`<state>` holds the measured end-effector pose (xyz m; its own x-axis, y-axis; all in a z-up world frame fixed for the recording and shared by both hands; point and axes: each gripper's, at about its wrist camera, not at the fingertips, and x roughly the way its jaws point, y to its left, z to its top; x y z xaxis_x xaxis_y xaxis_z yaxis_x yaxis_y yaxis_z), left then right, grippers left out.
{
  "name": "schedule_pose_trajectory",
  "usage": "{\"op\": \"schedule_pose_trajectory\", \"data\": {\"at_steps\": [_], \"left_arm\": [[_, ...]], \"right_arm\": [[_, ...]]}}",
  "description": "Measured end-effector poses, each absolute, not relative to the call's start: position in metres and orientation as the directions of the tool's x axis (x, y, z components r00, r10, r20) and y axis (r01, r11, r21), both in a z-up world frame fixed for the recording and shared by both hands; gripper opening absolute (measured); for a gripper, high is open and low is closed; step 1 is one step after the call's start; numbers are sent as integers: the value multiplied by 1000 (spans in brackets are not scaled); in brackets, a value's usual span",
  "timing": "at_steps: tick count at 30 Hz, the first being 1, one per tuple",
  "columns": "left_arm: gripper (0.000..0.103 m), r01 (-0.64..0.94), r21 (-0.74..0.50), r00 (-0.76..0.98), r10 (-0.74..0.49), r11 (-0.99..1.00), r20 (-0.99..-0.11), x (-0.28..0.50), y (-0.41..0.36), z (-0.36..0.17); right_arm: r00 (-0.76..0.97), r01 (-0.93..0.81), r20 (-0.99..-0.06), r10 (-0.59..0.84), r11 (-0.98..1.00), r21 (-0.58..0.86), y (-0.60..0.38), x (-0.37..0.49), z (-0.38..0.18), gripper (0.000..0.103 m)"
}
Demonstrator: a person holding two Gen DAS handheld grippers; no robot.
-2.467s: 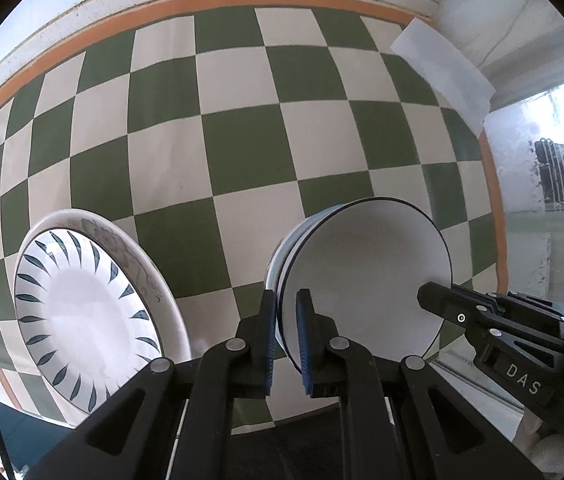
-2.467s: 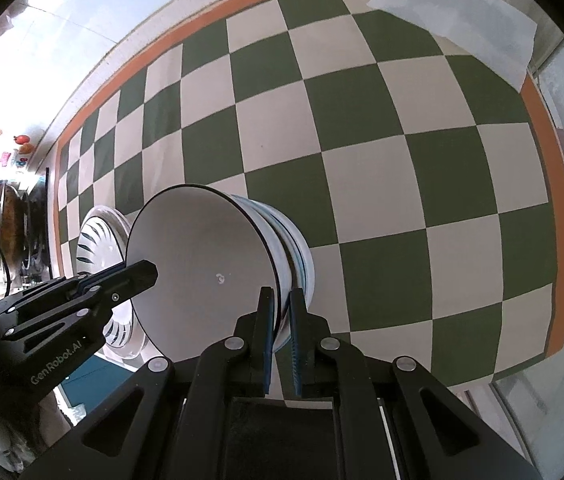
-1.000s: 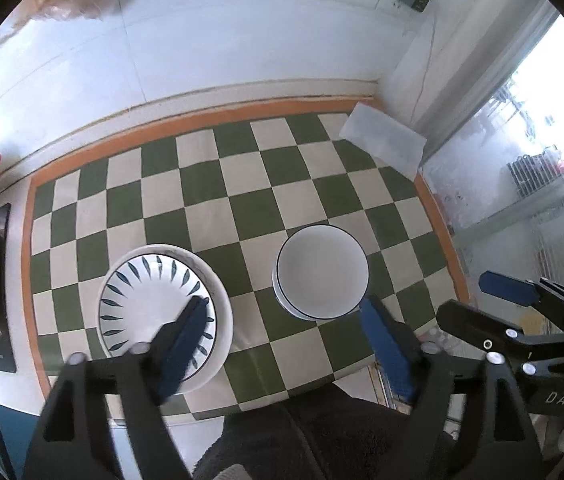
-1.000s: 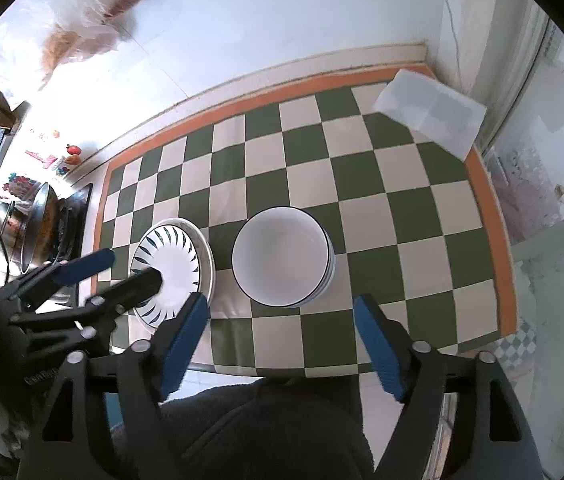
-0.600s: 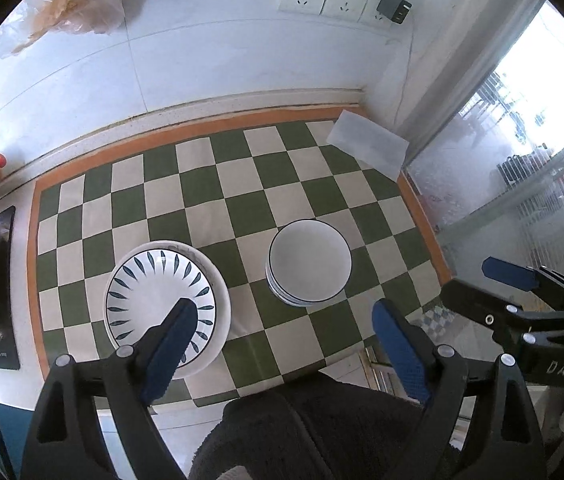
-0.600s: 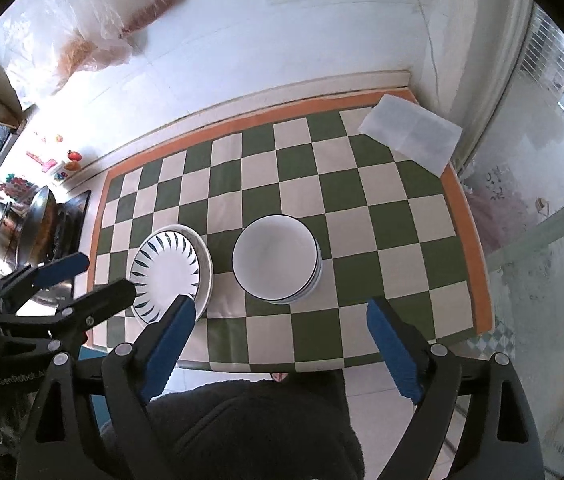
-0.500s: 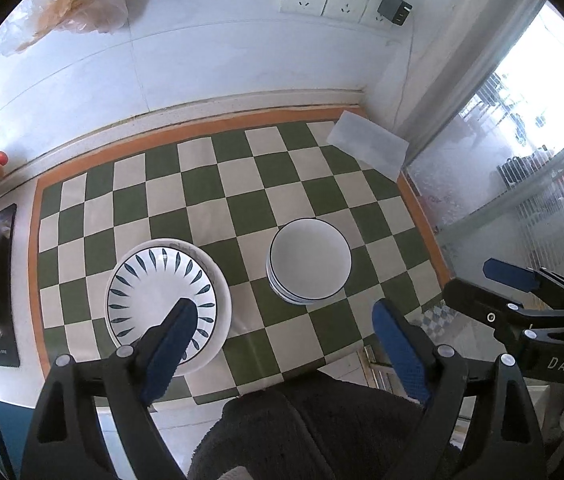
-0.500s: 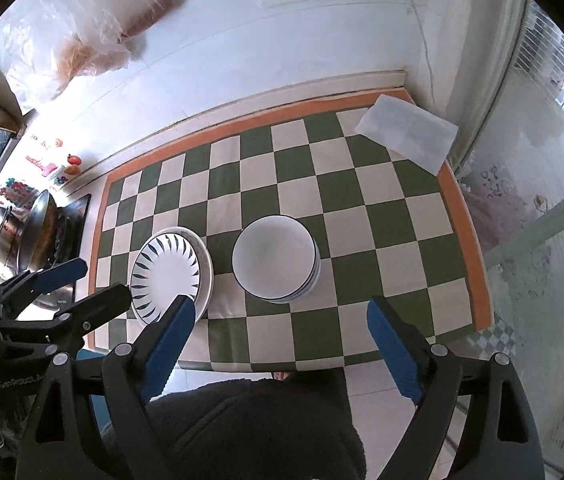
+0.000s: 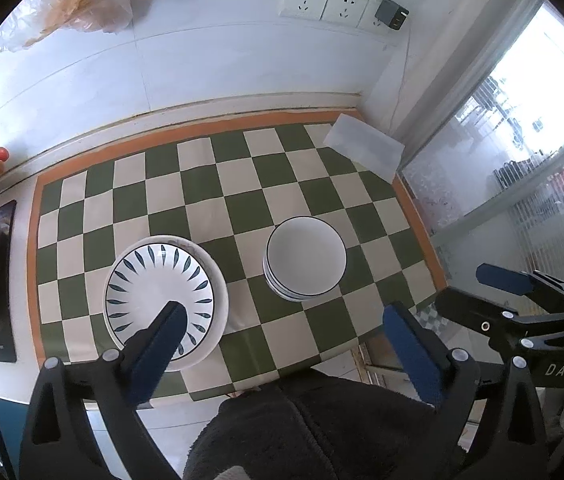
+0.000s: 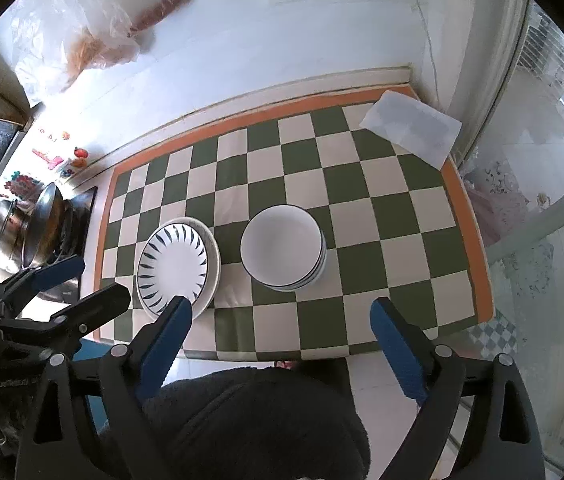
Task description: Organize plates and bowls
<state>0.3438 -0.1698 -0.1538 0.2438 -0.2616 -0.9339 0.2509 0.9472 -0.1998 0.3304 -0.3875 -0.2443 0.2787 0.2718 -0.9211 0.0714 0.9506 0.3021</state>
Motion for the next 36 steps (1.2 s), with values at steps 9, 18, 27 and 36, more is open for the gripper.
{"op": "schedule_pose_trajectory", "data": {"at_steps": [9, 18, 27, 36], "left_arm": [[101, 215, -195, 224, -243, 957, -944, 360, -168, -176], [100, 89, -281, 82, -288, 956, -954, 411, -163, -251], [100, 26, -297, -82, -294, 954, -952, 454, -181, -337], [100, 48, -293, -224, -275, 955, -935, 472, -200, -394]], "right_arm": [[270, 76, -924, 272, 950, 302, -391, 337, -254, 95], [241, 159, -910, 338, 911, 381, -413, 371, -327, 95], [129, 303, -881, 456, 828, 473, -428, 406, -445, 94], [57, 348, -851, 521, 789, 507, -423, 425, -513, 92]]}}
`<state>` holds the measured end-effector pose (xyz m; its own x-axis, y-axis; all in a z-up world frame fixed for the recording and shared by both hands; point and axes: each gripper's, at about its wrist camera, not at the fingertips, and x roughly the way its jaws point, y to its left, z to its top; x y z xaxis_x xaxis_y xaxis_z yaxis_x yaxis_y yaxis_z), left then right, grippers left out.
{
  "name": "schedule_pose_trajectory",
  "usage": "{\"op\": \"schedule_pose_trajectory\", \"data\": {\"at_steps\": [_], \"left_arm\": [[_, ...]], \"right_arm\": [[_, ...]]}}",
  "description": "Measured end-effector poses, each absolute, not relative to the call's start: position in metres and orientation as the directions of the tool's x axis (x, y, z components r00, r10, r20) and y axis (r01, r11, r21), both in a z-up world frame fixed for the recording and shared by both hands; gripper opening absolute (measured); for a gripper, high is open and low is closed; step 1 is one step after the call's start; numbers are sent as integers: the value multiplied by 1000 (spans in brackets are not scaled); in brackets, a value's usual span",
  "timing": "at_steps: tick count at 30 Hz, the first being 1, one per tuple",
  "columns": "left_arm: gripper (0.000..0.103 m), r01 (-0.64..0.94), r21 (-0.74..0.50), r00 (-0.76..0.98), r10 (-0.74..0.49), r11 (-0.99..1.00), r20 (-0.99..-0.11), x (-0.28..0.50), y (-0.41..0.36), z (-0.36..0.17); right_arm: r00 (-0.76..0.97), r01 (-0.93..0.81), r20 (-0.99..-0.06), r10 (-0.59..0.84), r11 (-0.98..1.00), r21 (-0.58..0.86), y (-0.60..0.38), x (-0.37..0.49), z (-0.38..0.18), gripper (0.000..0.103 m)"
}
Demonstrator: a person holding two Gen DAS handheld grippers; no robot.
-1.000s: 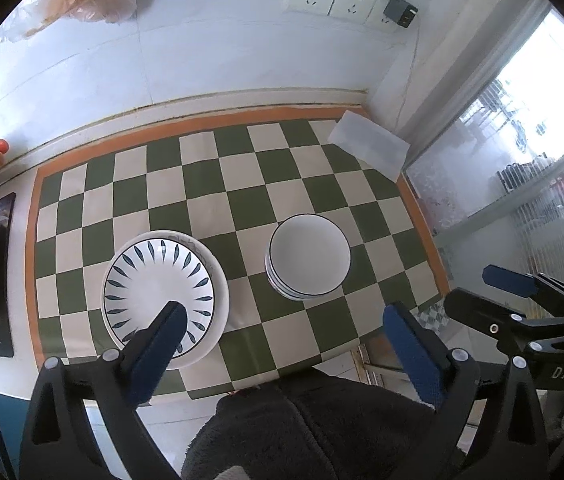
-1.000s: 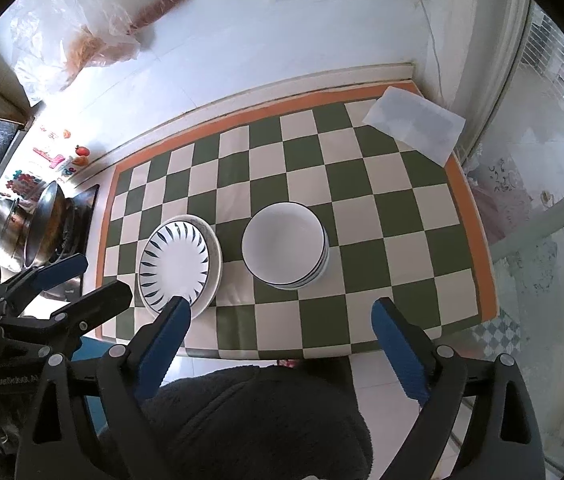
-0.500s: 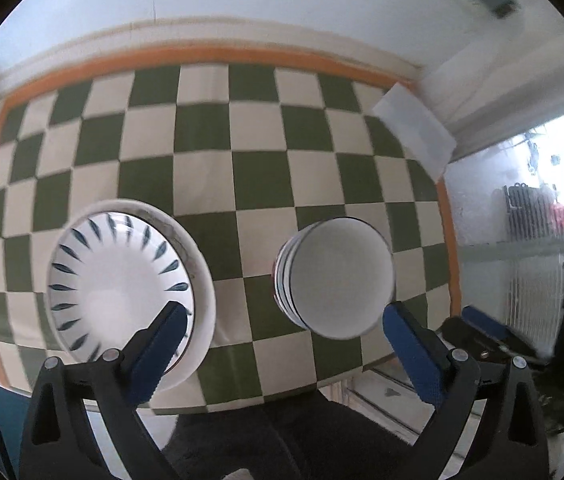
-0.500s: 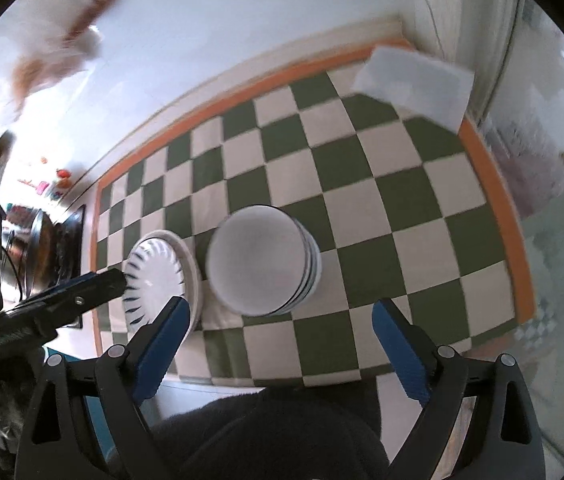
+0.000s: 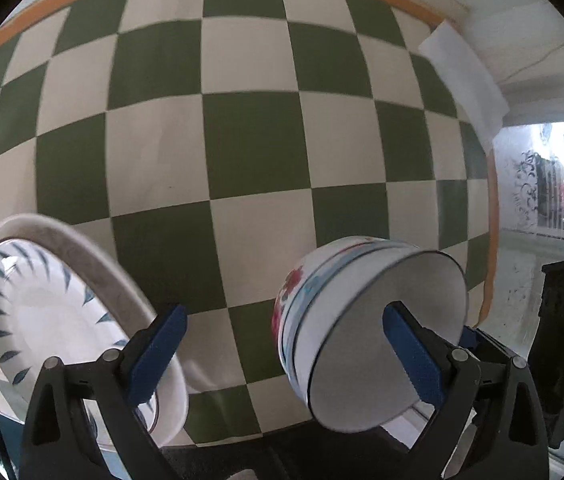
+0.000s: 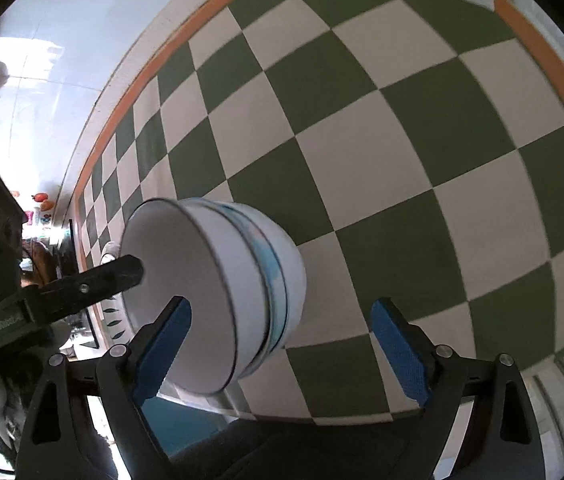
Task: Organize plates and bowls
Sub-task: 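Grip the bowl stack rim with both tools, then carry the bowl stack over the plate stack and lower it onto the plates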
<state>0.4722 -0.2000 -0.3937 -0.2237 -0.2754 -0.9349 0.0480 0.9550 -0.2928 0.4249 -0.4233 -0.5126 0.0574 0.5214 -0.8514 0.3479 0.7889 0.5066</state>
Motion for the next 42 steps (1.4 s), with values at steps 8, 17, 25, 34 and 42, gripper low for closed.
{"op": "schedule_pose_trajectory", "data": {"at_steps": [8, 17, 25, 34, 42], "left_arm": [[92, 10, -329, -305, -311, 944, -900, 478, -203, -419], [59, -58, -473, -350, -462, 879, -815, 474, -202, -437], [59, -19, -512, -298, -494, 859, -817, 470, -199, -433], [59, -11, -479, -259, -465, 878, -847, 465, -202, -428], [58, -14, -458, -219, -449, 889, -866, 465, -197, -418]], "right_arm": [[13, 346, -827, 562, 774, 531, -411, 442, -539, 75], [-26, 393, -755, 655, 701, 595, -398, 451, -567, 66], [56, 392, -706, 706, 635, 666, -392, 445, -574, 59], [72, 356, -704, 706, 642, 680, -387, 451, -573, 57], [80, 315, -691, 718, 640, 701, -402, 449, -558, 51]]}}
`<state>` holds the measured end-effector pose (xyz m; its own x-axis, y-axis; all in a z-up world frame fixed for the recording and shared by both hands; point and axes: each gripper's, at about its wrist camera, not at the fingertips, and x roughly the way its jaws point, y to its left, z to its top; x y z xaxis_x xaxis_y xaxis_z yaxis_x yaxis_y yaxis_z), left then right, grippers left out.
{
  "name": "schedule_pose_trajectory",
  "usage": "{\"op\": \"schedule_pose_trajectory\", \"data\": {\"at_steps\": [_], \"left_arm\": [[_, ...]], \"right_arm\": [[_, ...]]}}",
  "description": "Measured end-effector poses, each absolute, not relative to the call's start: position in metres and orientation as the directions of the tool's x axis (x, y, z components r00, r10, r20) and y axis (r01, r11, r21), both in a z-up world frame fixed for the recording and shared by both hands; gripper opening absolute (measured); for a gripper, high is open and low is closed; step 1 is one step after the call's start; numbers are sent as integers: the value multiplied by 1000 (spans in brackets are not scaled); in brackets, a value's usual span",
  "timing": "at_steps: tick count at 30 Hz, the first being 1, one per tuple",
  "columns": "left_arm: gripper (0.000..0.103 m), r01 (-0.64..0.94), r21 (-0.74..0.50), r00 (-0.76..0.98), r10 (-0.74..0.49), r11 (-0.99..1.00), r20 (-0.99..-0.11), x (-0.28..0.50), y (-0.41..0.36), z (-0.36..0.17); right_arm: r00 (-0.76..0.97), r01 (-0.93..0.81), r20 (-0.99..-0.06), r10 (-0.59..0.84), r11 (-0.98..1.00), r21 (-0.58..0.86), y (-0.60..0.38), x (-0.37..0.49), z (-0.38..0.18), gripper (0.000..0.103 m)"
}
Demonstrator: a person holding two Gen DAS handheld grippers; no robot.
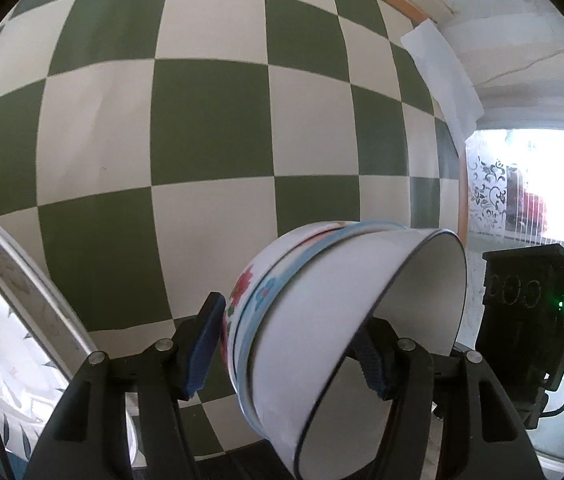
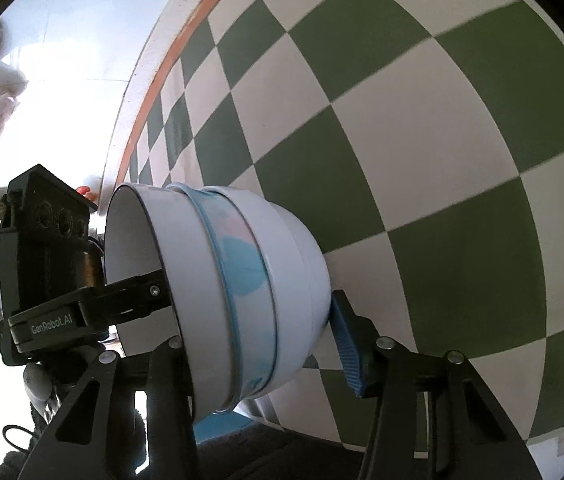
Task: Organize plates and bowls
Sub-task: 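Carry the bowl stack over the plate stack and lower it onto the plates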
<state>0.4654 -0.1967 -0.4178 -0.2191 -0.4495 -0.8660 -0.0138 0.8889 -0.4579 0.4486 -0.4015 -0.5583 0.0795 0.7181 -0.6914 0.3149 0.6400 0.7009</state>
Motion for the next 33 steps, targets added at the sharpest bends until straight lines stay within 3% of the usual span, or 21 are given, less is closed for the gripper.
{"op": "schedule_pose_trajectory", "data": {"at_steps": [14, 24, 33], "left_arm": [[57, -87, -463, -105, -470, 882, -876, 465, -152, -368], [57, -132, -453, -42, -462, 882, -886, 449, -74, -340], [57, -167, -429, -20, -438, 888, -899, 437, -2, -347]], "right_arm": [[49, 196, -684, 728, 664, 721, -378, 479, -520, 51], [9, 113, -679, 734, 674, 730, -295, 488, -491, 51], [-29, 85, -656, 754, 656, 750, -212, 477, -495, 51]]}}
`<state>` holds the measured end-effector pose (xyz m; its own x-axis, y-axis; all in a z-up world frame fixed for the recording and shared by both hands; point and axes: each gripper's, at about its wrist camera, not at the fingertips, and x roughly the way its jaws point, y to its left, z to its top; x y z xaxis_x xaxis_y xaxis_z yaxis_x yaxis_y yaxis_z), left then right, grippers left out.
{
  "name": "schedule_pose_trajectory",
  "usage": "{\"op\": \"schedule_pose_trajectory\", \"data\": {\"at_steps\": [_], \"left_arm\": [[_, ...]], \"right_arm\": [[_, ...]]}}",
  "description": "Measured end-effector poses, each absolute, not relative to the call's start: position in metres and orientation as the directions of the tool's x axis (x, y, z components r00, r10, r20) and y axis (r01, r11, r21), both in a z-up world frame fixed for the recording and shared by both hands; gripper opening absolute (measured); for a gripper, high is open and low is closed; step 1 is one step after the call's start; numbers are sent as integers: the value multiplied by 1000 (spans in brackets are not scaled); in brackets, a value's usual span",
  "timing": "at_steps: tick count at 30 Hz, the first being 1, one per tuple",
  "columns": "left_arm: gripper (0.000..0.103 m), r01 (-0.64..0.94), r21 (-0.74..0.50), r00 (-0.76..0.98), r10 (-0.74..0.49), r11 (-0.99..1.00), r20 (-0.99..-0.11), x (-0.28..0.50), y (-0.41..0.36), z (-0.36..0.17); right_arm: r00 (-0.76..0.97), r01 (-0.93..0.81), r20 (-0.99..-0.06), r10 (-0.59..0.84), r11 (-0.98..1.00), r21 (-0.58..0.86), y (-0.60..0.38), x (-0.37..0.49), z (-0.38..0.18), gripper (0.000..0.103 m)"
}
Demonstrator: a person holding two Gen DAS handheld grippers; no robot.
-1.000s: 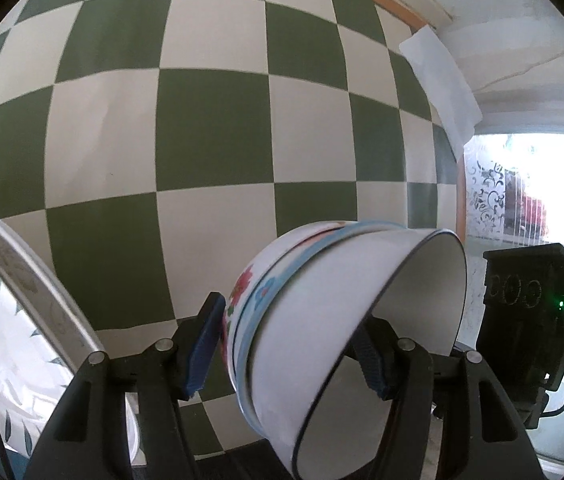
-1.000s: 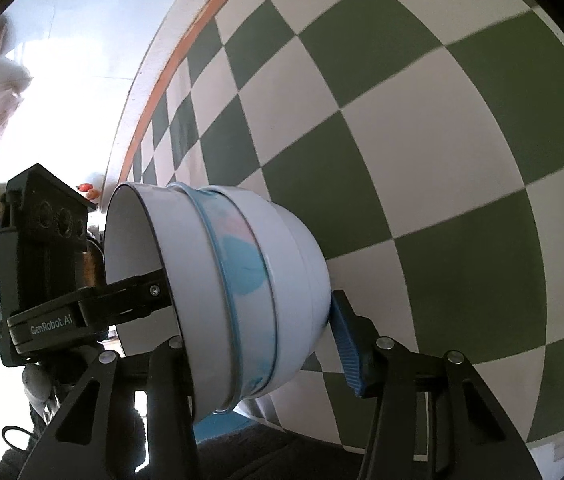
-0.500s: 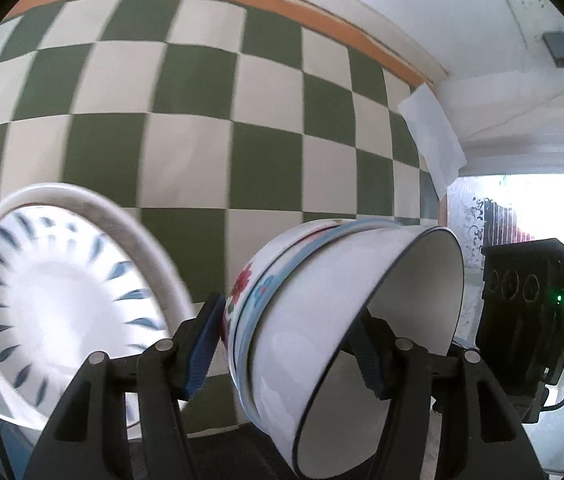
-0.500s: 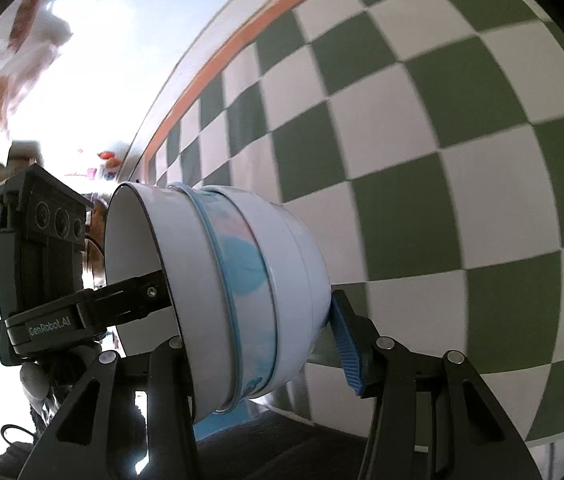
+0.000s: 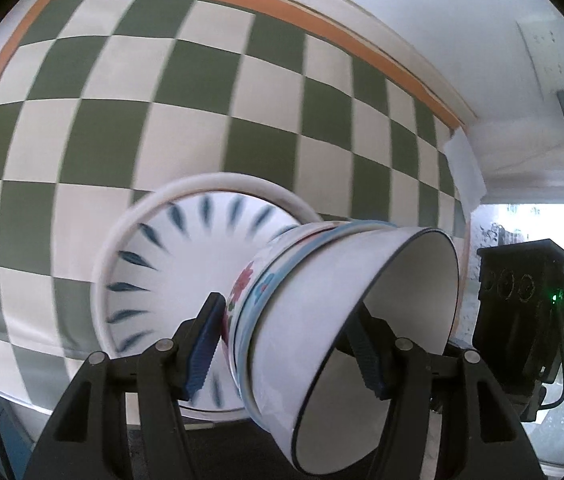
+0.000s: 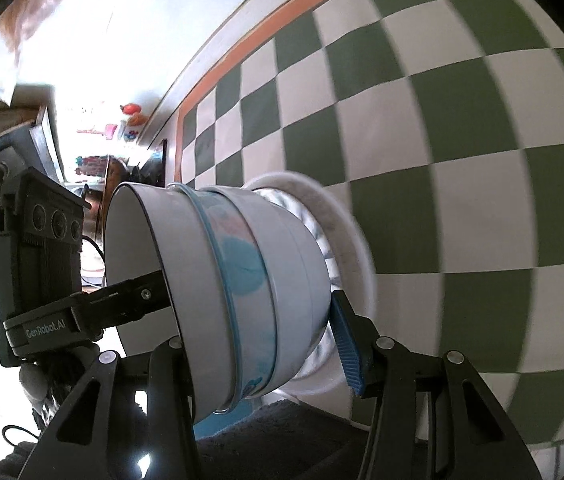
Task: Organize plates and bowls
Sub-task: 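Carry the bowl stack over the plate stack and lower it onto the plates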
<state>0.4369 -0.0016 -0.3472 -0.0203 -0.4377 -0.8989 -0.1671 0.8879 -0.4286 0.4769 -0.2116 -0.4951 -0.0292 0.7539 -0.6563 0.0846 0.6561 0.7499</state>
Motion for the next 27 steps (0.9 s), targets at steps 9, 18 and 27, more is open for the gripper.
{"op": "schedule_pose_trajectory", "data": {"at_steps": [9, 18, 27], "left_arm": [[57, -183, -431, -22, -442, 883, -897, 438, 24, -365], [57, -187, -428, -46, -443, 884, -895, 440, 31, -378], [57, -190, -424, -59, -441, 886, -895, 441, 33, -385]], "right_arm": [[-54, 79, -657, 752, 659, 748, -167, 483, -511, 51], [-68, 80, -670, 739, 673, 735, -160, 488, -519, 51], [-82, 94, -666, 741, 671, 735, -150, 492, -530, 51]]}}
